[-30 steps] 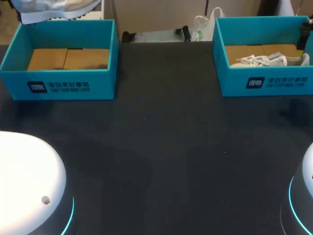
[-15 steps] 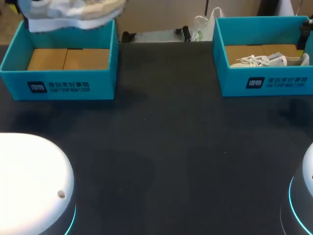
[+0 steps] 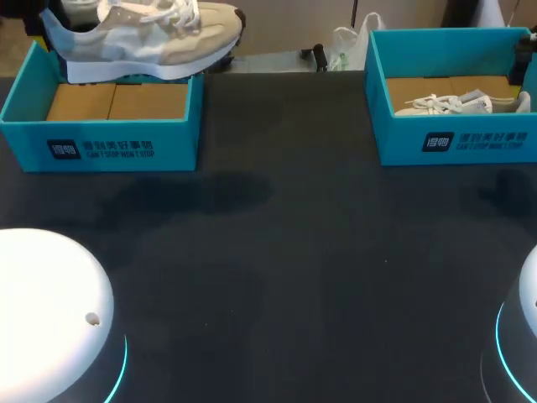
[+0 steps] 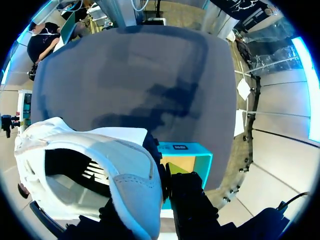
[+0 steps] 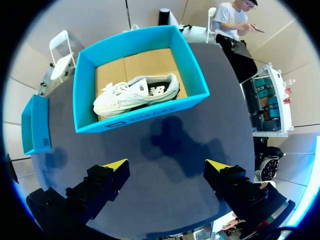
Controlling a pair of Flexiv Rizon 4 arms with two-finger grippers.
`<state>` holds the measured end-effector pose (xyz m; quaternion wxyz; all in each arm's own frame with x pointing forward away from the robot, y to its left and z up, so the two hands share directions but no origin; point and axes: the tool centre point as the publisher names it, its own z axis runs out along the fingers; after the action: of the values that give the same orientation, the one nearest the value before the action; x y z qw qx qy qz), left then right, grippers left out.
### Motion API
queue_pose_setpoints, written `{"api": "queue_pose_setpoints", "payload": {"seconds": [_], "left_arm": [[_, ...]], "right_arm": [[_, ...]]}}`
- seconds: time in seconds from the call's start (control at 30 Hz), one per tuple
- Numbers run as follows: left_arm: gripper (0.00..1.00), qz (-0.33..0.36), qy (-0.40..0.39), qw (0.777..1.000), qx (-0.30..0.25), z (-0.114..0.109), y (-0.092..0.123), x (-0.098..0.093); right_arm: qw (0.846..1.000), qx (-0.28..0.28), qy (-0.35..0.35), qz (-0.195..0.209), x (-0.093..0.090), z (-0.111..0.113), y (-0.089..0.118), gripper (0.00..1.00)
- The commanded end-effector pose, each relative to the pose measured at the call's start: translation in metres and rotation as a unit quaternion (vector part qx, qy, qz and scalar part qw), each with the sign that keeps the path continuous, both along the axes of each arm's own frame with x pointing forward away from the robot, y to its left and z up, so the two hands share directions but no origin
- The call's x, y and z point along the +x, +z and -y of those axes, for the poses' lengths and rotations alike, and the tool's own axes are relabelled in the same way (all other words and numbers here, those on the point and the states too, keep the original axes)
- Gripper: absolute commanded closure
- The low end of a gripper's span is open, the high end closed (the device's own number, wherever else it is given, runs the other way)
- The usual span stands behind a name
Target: Take the shoe out of the shoebox, open the shoe tongue, remove and reinsert the insole, then place the shoe into the shoebox
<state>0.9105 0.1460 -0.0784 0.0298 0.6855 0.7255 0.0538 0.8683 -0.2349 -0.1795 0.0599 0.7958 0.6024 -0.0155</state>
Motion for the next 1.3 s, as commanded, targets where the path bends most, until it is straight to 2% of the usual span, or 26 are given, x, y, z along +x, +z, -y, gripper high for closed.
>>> {"api": "queue_pose_setpoints", "payload": {"seconds": [0.03, 0.2, 0.33, 0.47, 0.83, 1.3], "left_arm": [[1.00, 0.051, -0.013, 0.999, 0.007, 0.008, -0.009, -0.013], [1.00, 0.033, -0.050, 0.998, -0.008, 0.042, -0.023, -0.050], [1.00, 0.021, -0.073, 0.997, -0.009, 0.070, -0.039, -0.070], [1.00, -0.001, -0.099, 0.995, -0.010, 0.098, -0.055, -0.099], [1.00, -0.020, -0.140, 0.990, -0.020, 0.178, -0.099, -0.154], [1.00, -0.020, -0.140, 0.990, -0.020, 0.178, -0.099, -0.154]], "right_arm": [[1.000, 0.000, 0.000, 0.001, -0.001, 0.000, 0.000, 0.00], [1.000, 0.000, 0.000, 0.001, -0.001, 0.000, 0.000, 0.00], [1.000, 0.000, 0.000, 0.001, -0.001, 0.000, 0.000, 0.00], [1.000, 0.000, 0.000, 0.001, -0.001, 0.000, 0.000, 0.00], [1.000, 0.000, 0.000, 0.001, -0.001, 0.000, 0.000, 0.00], [1.000, 0.000, 0.000, 0.001, -0.001, 0.000, 0.000, 0.00]]}}
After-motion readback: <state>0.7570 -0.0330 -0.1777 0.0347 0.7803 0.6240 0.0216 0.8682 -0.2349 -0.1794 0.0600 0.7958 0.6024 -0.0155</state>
